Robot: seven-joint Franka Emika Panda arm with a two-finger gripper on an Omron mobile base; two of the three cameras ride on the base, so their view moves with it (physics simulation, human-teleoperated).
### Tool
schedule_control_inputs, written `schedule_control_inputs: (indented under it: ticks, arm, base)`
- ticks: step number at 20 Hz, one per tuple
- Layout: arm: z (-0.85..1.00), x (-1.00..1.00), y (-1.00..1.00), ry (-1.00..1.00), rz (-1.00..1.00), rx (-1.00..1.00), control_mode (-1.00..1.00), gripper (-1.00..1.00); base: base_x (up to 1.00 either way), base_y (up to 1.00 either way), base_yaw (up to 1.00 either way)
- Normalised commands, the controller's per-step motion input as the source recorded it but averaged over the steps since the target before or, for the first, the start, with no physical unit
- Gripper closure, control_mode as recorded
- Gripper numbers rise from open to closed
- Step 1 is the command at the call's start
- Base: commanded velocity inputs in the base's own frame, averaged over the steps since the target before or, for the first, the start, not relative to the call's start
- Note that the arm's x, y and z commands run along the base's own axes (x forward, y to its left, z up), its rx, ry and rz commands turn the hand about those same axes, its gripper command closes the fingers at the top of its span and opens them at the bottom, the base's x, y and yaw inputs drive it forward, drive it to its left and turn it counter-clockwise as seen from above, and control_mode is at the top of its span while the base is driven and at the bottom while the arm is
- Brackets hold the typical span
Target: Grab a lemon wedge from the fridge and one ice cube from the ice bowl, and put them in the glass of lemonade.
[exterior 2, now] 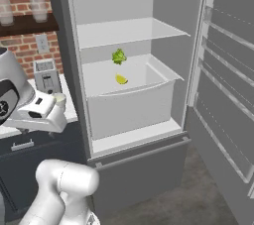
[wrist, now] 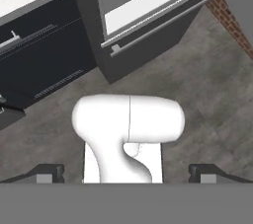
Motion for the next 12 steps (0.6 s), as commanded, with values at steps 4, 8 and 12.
schedule_control_inputs:
  ticks: [4, 8, 12]
  arm:
    - [-0.12, 0.00, -0.03, -0.02, 0.00, 0.00, -1.00, -1.00]
    - [-0.22, 0.00, -0.11, -0.02, 0.01, 0.00, -1.00, -1.00]
    - [-0.08, 0.00, -0.14, 0.00, 0.02, 0.00, 1.00, -1.00]
  base:
    - [0.00, 0.00, 0.00]
    - [0.00, 0.00, 0.00]
    - [0.03, -0.52, 0.08]
